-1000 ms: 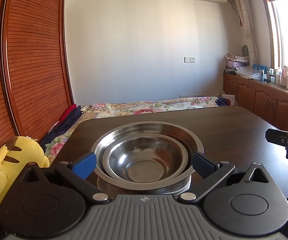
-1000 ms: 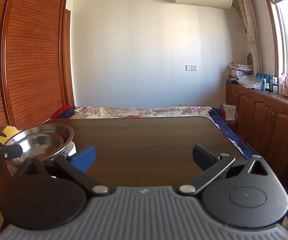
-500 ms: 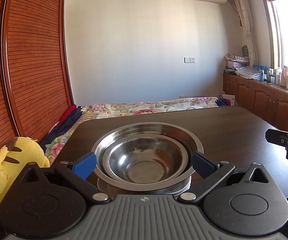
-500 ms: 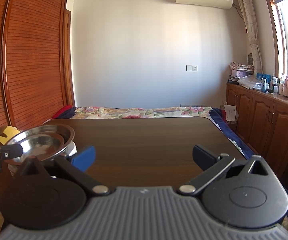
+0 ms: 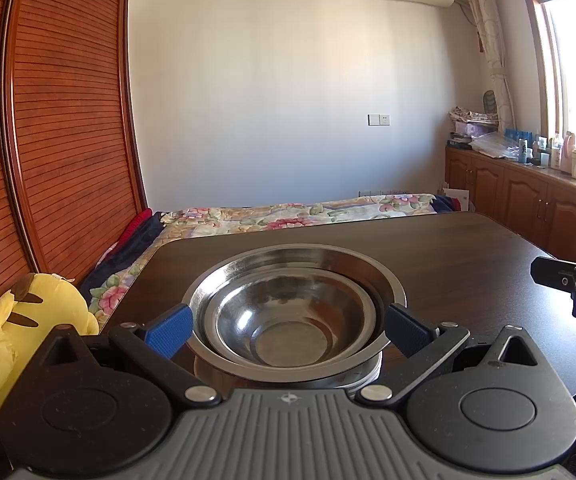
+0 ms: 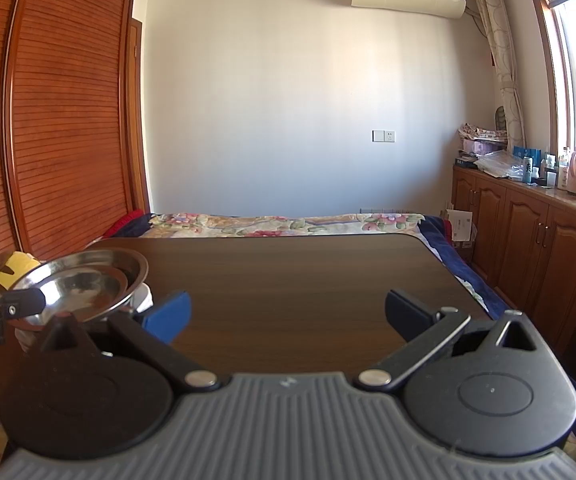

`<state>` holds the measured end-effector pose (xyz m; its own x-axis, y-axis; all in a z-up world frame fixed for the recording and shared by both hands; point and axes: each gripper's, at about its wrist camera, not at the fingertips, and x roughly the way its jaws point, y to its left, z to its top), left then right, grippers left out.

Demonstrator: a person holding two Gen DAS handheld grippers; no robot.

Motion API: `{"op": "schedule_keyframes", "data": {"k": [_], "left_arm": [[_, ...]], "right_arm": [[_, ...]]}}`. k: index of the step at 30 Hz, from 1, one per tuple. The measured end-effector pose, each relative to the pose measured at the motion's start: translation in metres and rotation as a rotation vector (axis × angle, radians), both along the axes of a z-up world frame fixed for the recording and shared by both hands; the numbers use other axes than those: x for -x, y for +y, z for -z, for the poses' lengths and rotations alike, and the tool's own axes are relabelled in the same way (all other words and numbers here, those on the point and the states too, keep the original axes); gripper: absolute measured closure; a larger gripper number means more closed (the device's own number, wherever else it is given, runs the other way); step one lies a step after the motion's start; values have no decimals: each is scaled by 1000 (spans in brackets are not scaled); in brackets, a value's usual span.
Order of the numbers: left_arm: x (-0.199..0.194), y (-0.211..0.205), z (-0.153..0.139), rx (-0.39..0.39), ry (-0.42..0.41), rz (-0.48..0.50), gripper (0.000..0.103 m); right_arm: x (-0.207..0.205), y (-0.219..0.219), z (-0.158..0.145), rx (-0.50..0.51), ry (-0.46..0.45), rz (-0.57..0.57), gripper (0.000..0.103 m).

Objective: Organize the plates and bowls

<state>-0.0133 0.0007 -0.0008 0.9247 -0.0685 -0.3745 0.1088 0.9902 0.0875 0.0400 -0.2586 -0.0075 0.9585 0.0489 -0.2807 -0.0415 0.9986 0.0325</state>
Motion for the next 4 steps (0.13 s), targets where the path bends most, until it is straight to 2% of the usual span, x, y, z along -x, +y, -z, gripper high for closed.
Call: {"op": "schedule_keyframes", "data": {"k": [4], "left_arm": [[0, 0, 0, 0, 0, 0, 0]], "right_arm": [[-1, 0, 0, 0, 0, 1, 0]]}}
